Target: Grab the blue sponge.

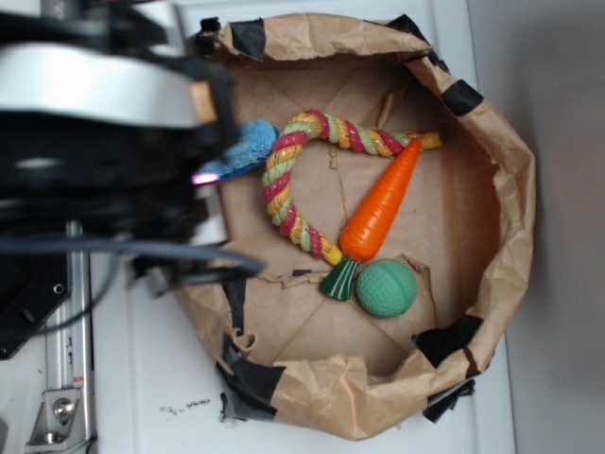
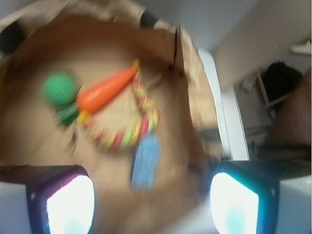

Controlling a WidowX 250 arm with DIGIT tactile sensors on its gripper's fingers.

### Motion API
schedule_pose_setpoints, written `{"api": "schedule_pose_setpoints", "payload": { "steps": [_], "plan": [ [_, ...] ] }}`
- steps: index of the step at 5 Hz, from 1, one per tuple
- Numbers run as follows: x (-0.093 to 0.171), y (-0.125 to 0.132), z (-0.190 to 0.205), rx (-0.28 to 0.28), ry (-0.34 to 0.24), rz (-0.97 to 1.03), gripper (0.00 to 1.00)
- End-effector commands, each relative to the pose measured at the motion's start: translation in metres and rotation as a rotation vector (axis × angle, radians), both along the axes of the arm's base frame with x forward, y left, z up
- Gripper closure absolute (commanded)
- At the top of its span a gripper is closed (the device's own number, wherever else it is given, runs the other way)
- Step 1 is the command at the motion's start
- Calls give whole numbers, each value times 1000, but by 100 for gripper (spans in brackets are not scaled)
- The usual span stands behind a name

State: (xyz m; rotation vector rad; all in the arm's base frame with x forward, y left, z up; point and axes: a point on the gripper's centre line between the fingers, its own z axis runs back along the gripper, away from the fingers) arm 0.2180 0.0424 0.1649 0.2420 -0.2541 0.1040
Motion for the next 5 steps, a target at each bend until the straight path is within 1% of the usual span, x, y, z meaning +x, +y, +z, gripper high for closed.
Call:
{"api": "schedule_pose_setpoints", "payload": {
  "steps": [1,2,3,4,5],
  "plan": [
    [25,3,-86,-105,96,-73,0],
    [3,-22,-108,-222,144,-190,0],
    [-19,-26,-91,-236,99,-216,0],
    [-22,-12,-98,-208,103,-188,0],
    [-27,13,-118,-207,146,-128,0]
  ]
}}
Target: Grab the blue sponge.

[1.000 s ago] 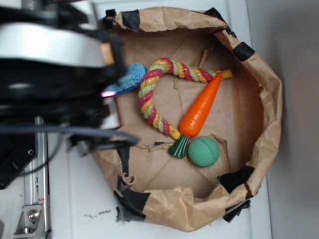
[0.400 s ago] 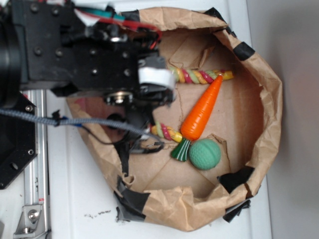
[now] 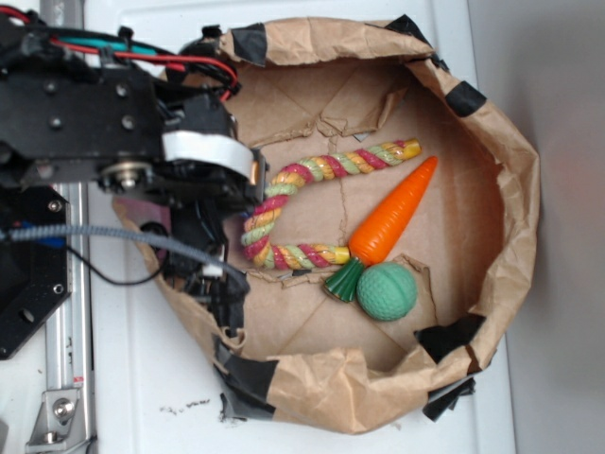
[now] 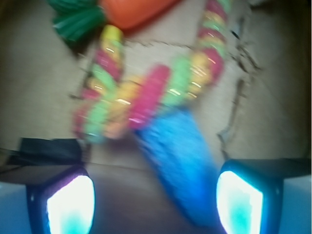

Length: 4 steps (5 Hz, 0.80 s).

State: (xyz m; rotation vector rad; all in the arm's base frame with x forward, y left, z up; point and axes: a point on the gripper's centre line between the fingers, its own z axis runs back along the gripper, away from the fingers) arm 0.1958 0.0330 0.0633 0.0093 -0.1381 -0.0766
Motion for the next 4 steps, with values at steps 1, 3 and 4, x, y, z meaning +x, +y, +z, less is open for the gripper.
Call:
{"api": "schedule_pose_setpoints", "payload": {
  "steps": [1,3,4],
  "plan": [
    [3,32,-39,13,68,58,0],
    [22,10,-40,100,125,-24,100],
    [26,6,1,115,87,14,100]
  ]
}}
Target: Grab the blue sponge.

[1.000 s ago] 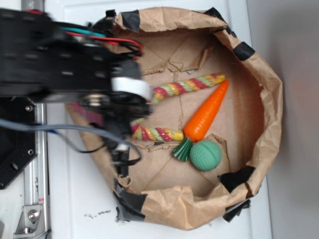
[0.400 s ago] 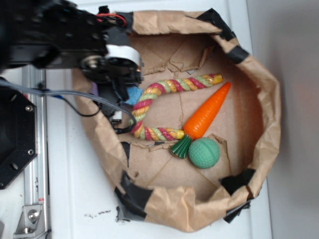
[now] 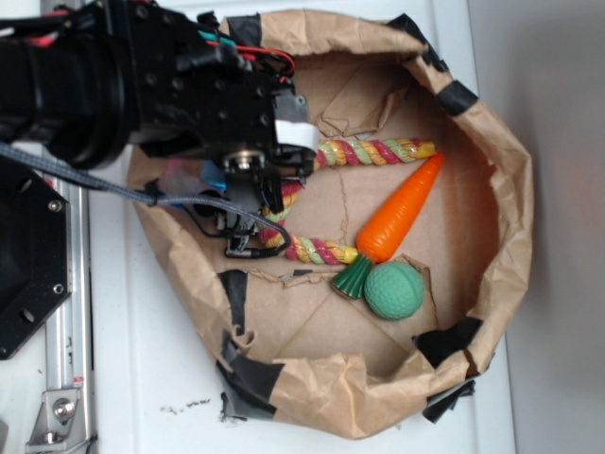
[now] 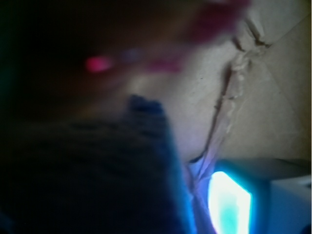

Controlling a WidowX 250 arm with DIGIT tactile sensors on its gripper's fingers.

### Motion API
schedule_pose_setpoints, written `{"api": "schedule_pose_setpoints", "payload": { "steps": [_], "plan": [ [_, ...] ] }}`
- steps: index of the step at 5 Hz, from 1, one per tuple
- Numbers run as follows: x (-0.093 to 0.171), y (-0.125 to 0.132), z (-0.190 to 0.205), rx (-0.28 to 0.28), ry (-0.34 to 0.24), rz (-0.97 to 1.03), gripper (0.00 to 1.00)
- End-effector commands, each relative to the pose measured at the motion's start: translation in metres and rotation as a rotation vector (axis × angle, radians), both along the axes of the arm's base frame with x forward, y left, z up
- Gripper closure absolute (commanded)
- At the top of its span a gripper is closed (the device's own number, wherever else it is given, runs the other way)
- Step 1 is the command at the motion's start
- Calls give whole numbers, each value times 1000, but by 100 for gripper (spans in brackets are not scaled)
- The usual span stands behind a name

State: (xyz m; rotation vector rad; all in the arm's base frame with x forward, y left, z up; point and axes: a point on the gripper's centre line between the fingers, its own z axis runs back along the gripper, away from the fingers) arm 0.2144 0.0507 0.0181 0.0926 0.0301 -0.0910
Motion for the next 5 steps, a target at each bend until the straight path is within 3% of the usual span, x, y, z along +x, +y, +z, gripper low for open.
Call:
{"api": "schedule_pose_setpoints", "payload": {
  "steps": [1,2,3,4,5],
  "plan": [
    [25,-22,97,57,-199,-29,100],
    [36,-39,150,34,-359,-99,100],
    [37,-50,178,41,-357,-78,100],
    [35,-56,163,16,-295,-20,100],
    [32,-57,161,17,-327,-30,100]
  ]
}}
